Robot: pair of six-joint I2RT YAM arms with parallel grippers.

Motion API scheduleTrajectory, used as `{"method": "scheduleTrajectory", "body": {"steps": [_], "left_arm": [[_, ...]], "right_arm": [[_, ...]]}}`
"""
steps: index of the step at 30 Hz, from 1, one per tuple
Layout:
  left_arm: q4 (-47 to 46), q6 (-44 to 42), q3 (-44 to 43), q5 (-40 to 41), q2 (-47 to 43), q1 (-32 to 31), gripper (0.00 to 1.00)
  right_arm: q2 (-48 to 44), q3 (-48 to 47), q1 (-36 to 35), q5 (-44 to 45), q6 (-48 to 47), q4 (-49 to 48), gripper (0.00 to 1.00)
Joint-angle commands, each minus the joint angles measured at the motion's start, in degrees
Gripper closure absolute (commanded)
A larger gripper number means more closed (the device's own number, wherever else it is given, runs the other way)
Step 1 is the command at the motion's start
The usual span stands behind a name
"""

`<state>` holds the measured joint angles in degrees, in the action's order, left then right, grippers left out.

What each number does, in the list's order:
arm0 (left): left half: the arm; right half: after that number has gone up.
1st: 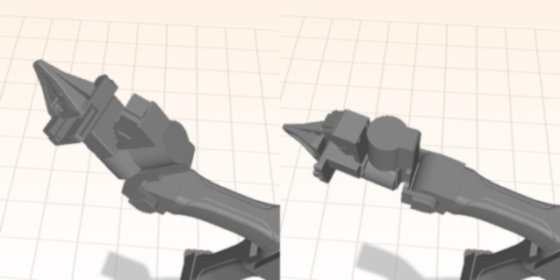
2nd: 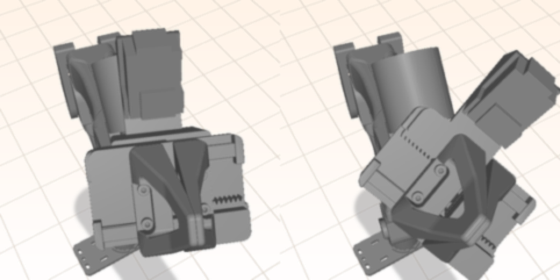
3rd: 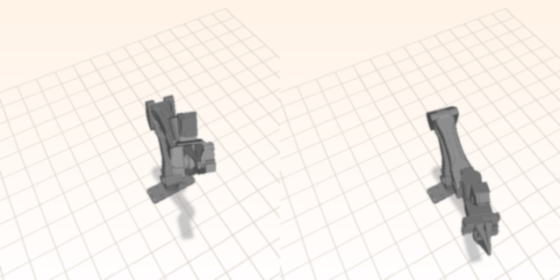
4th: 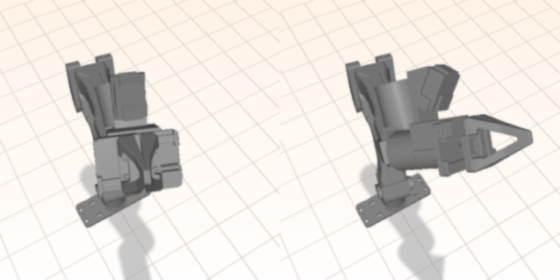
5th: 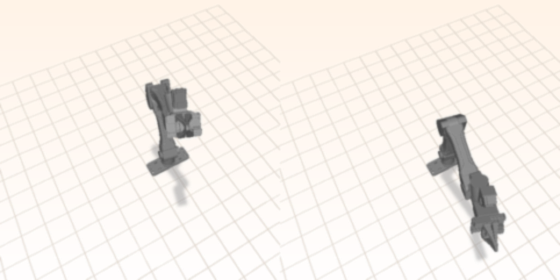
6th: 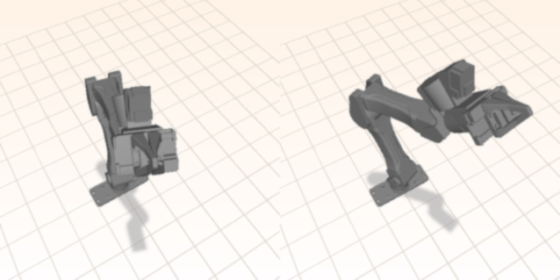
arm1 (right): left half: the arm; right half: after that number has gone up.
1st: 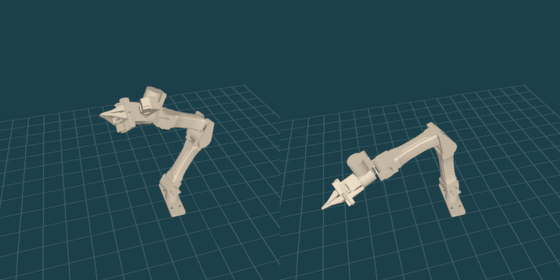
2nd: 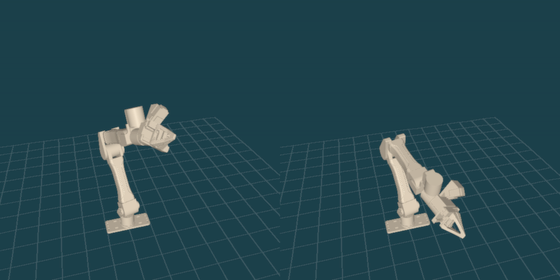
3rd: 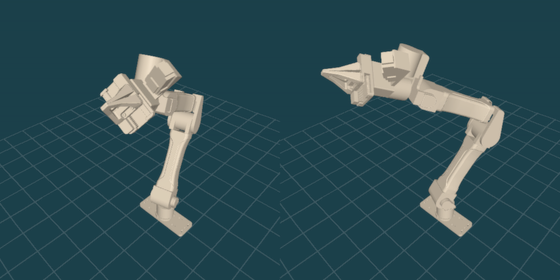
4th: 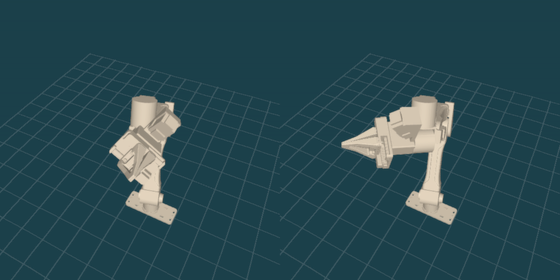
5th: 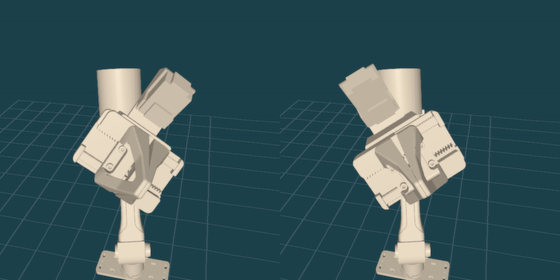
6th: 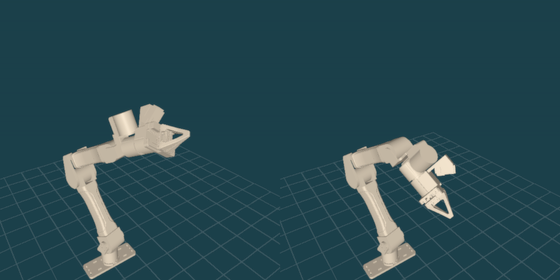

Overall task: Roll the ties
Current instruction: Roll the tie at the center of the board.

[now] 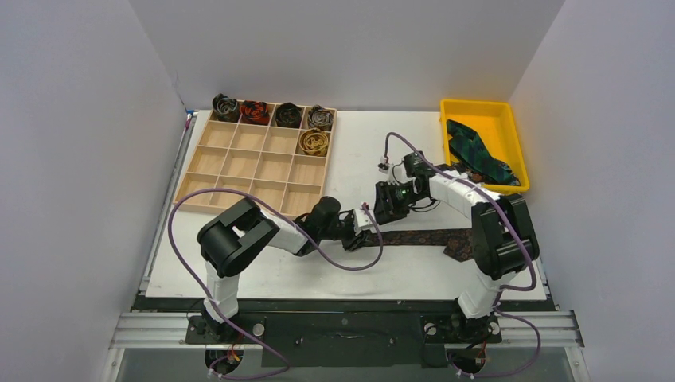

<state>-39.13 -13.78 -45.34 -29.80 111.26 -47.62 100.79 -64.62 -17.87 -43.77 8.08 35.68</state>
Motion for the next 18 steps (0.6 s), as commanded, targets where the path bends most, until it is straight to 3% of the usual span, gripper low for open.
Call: {"method": "scheduleTrajectory", "body": {"steps": [1,6,18], "left_arm": [[12.32,-2.16,0.65,2.79,1.59,-0.97,0.68],[13.44,-1.80,0.06,3.41,1.43,-0.97,0.67],[14.02,-1.59,0.31,3.95,1.07,-1.30,0.66]], "right_arm": [[-2.50,2.47,-3.33,-5.41,5.67,-5.64,0.63],[-0.43,3.11,-5.04,-3.20,6.39,-6.40,0.63],[-1.14,3.43,-7.27,13.48,3.08,0.75,0.61]]}}
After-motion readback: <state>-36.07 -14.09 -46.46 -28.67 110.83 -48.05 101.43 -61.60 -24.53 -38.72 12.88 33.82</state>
